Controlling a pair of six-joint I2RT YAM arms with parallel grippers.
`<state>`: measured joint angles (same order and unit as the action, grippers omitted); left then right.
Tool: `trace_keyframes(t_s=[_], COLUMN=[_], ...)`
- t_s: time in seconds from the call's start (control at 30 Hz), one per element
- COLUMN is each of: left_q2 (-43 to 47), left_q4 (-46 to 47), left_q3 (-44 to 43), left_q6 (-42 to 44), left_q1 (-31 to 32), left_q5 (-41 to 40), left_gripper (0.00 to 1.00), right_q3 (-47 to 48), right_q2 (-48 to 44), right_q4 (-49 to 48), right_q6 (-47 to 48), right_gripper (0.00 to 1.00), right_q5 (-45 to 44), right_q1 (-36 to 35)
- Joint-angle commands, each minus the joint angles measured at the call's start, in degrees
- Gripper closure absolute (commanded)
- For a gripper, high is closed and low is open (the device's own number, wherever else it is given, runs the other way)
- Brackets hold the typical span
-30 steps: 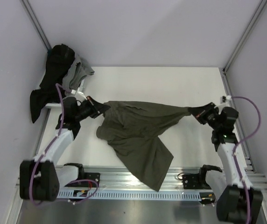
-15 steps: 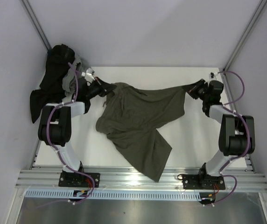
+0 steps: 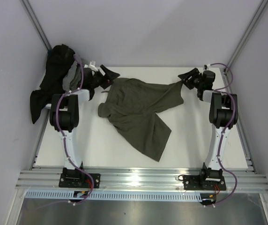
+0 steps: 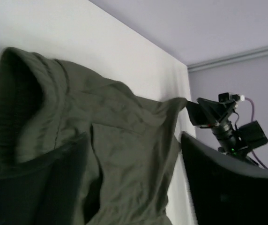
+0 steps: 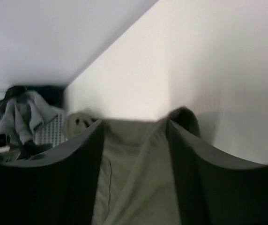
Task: Fold and stack the shorts
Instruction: Flatten the shorts out
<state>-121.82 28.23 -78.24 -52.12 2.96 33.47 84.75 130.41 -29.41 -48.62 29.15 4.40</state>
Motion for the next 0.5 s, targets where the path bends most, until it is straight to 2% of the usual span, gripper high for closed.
trace_keyframes(t_s=[0.0,0.03,0.13,0.3,0.47], left_q2=[0.35,1.05,3.25,8.08,16.41], left_q4=[-4.22,-5.71,-11.08,-17.40,-27.77], left_q3=[-6.65,-7.45,-11.23,-11.15,-3.95], left_q6=[3.42,4.91,8.34,13.08,18.19], left_q1=[-0.32,-0.32,-0.32,0.20,2.75], left_q5=[-3.40,-4.02,-6.14,-7.72,-16.31], left_gripper=[0.08,0.01,0.01,0.01,0.01], right_q3=[6.21,7.00,6.92,2.10,-4.40], right_q2=[1.51,1.43,-1.11,-8.83,-17.10], right_q4=[-0.13,0.23,3.82,6.90,18.67], right_q6=[1.60,2.03,4.93,8.71,12.41], right_gripper=[0.38,0.31,0.24,0.23,0.25], right_q5=[-0.93,-1.28,-3.30,-6.11,-9.02], right_q1=[0.17,0.25,0.25,0.34,-0.62])
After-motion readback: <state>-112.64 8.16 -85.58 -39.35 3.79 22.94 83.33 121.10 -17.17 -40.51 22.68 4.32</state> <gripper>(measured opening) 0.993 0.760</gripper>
